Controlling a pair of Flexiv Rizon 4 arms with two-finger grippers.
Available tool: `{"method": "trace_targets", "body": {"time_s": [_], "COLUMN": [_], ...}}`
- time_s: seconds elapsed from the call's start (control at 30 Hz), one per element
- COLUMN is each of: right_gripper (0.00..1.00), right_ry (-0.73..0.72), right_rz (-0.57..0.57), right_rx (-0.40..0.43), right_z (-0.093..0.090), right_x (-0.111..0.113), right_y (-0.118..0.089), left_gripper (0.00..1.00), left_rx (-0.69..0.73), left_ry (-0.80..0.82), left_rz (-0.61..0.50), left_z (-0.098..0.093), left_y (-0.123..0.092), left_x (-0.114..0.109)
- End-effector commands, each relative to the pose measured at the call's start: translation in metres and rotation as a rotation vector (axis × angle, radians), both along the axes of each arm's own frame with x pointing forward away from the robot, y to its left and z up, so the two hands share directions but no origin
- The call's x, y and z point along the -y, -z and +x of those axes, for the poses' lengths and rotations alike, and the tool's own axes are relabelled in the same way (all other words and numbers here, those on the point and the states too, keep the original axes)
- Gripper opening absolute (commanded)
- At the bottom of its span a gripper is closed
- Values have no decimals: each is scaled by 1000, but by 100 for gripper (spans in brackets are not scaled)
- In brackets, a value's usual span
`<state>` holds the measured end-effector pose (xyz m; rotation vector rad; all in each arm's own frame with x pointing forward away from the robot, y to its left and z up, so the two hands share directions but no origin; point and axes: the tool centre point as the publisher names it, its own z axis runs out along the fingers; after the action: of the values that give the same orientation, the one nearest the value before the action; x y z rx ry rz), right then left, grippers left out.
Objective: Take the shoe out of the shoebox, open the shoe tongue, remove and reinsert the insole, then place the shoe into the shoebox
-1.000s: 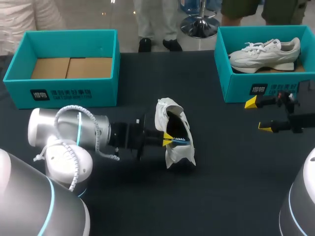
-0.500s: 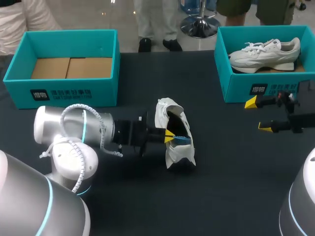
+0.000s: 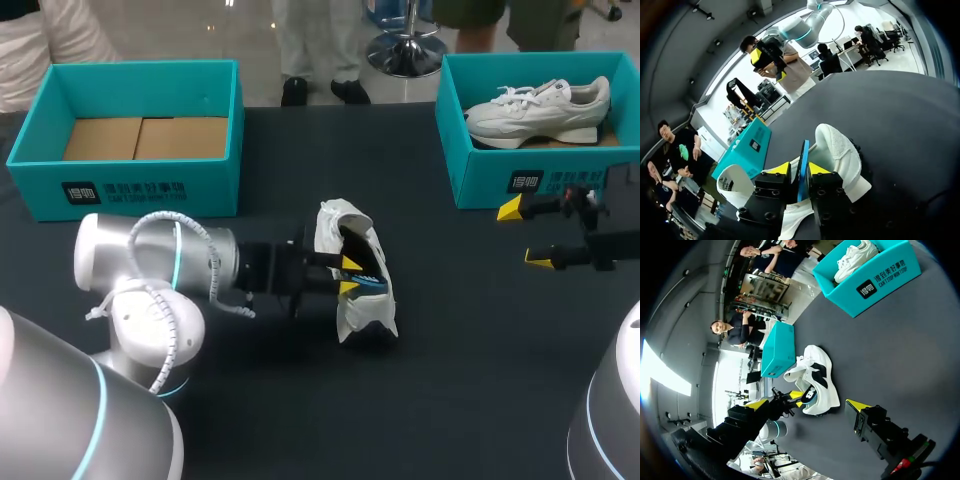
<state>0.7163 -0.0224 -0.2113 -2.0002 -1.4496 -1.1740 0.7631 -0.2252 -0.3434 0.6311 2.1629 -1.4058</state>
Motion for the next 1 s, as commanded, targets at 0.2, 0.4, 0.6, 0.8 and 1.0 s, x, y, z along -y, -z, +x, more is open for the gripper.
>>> {"method": "trace_targets", "body": {"time_s": [0.2,0.4,0.6,0.8,1.0], "right_gripper": [100,100,100,100,100], "right_ry": [2,2,2,2,2], "right_rz": [-3,-3,-3,-3,-3], "right_rx": [-2,-2,-2,-2,-2], "right_z": [-1,-1,-1,-1,-1], "right_x": [0,0,0,0,0], "right_y": [0,0,0,0,0], "left_gripper": [13,4,0,0,40], "left_rx": [1,-14,-22,-28,-20], "left_ry": [7,17,27,33,32], "left_rz": [12,23,30,43,41], "left_z": [-8,-10,-10,-10,-10], "left_y": [-5,1,7,9,-2], "left_x": [-9,-4,3,5,0]}}
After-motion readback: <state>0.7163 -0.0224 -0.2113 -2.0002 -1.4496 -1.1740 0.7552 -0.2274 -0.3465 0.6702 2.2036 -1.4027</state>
